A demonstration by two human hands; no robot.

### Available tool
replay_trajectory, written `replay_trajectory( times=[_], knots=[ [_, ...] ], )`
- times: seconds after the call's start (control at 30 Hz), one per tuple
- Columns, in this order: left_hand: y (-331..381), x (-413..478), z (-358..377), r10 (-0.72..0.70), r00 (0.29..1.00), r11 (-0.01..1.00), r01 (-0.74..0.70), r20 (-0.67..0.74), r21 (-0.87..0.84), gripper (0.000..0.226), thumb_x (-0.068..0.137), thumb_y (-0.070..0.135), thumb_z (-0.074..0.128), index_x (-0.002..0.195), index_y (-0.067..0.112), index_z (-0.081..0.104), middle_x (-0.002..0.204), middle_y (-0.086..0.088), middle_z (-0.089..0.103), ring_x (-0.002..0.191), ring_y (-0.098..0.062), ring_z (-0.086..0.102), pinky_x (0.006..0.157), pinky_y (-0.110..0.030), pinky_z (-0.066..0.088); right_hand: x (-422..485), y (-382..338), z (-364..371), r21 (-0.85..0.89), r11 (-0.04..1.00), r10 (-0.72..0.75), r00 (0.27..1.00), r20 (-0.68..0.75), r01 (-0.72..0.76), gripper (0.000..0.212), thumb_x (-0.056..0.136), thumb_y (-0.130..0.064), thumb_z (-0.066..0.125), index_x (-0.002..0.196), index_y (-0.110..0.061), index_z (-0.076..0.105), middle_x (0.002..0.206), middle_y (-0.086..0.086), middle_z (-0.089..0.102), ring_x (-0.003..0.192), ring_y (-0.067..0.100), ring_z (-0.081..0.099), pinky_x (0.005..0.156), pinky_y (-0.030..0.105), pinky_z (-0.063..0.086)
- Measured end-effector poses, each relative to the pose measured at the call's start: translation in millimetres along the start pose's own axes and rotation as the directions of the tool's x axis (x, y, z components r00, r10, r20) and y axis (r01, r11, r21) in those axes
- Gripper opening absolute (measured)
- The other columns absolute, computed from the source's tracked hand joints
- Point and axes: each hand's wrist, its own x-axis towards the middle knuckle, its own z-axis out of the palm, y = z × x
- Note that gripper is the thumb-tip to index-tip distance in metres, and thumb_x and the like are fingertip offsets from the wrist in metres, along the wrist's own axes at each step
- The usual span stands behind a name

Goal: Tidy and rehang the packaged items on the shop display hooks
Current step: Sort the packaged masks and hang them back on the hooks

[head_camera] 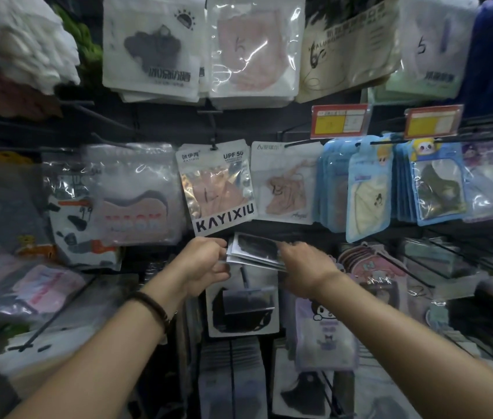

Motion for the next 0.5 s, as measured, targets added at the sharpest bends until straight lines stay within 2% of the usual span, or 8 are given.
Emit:
replay_trajectory(
  times=[0.07, 0.13, 0.2, 0.3, 0.43, 0.5],
  knots=[
    [0.6, -1.8, 2.1, -0.003, 1.0, 1.0, 0.003, -0.003, 0.001, 0.036, 0.106, -0.006, 0.041, 0.138, 0.001, 0.056, 0.112, -0.011, 0.068, 0.106, -0.033, 0.06, 0.083, -0.042, 0.056, -2.5, -0.8, 5.6, -0.08, 0.997, 0.009, 0.999, -0.047, -0.013, 0.036, 0.092, -0.009, 0.066, 0.127, -0.014, 0.062, 0.125, 0.012, 0.067, 0.116, 0.037, 0.067, 0.093, 0.045, 0.053],
    [0.6, -4.9, 3.9, 0.01, 1.0, 0.998, -0.008, -0.03, 0.067, 0.025, 0.106, 0.0, 0.049, 0.122, 0.002, 0.068, 0.116, -0.013, 0.076, 0.116, -0.033, 0.07, 0.099, -0.048, 0.056, -4.8, -2.3, 8.8, -0.134, 0.991, 0.004, 0.995, -0.099, -0.018, 0.031, 0.093, -0.003, 0.065, 0.122, -0.014, 0.065, 0.124, 0.011, 0.069, 0.115, 0.035, 0.068, 0.089, 0.042, 0.053],
    [1.5, -9.5, 4.5, 0.044, 0.999, 0.992, -0.04, -0.031, 0.119, 0.021, 0.105, 0.009, 0.058, 0.112, 0.006, 0.078, 0.119, -0.013, 0.077, 0.116, -0.031, 0.07, 0.098, -0.047, 0.056, -7.0, -2.7, 11.6, -0.138, 0.99, -0.001, 0.993, -0.121, -0.016, 0.032, 0.094, -0.001, 0.065, 0.123, -0.013, 0.065, 0.123, 0.012, 0.069, 0.115, 0.035, 0.068, 0.082, 0.04, 0.051],
    [5.6, -16.6, 1.4, 0.106, 0.992, 0.993, -0.102, -0.072, 0.066, 0.02, 0.107, 0.018, 0.062, 0.116, 0.012, 0.078, 0.124, -0.012, 0.076, 0.116, -0.032, 0.071, 0.095, -0.047, 0.06, -13.5, -4.7, 1.7, -0.078, 0.996, 0.028, 0.993, -0.113, -0.037, 0.037, 0.094, 0.004, 0.062, 0.126, -0.014, 0.063, 0.12, 0.013, 0.068, 0.114, 0.039, 0.068, 0.079, 0.043, 0.052],
    [8.0, -28.0, -7.8, 0.107, 0.993, 0.983, -0.112, -0.041, -0.147, 0.029, 0.112, 0.027, 0.054, 0.127, 0.011, 0.072, 0.12, -0.018, 0.08, 0.113, -0.037, 0.076, 0.091, -0.044, 0.061, -22.8, -3.4, -23.3, 0.001, 0.998, 0.062, 0.991, -0.117, -0.062, 0.054, 0.092, 0.007, 0.062, 0.138, -0.021, 0.057, 0.132, 0.009, 0.066, 0.122, 0.036, 0.064, 0.092, 0.047, 0.055],
    [7.8, -34.9, -14.4, 0.089, 0.996, 0.952, -0.079, 0.021, -0.296, 0.036, 0.111, 0.036, 0.055, 0.13, 0.009, 0.068, 0.121, -0.023, 0.079, 0.114, -0.038, 0.076, 0.09, -0.042, 0.064, -33.2, 1.8, -30.8, 0.04, 0.999, 0.01, 0.969, -0.245, 0.0, 0.068, 0.089, 0.009, 0.062, 0.147, -0.026, 0.055, 0.139, 0.004, 0.066, 0.127, 0.032, 0.062, 0.098, 0.045, 0.056]
  ],
)
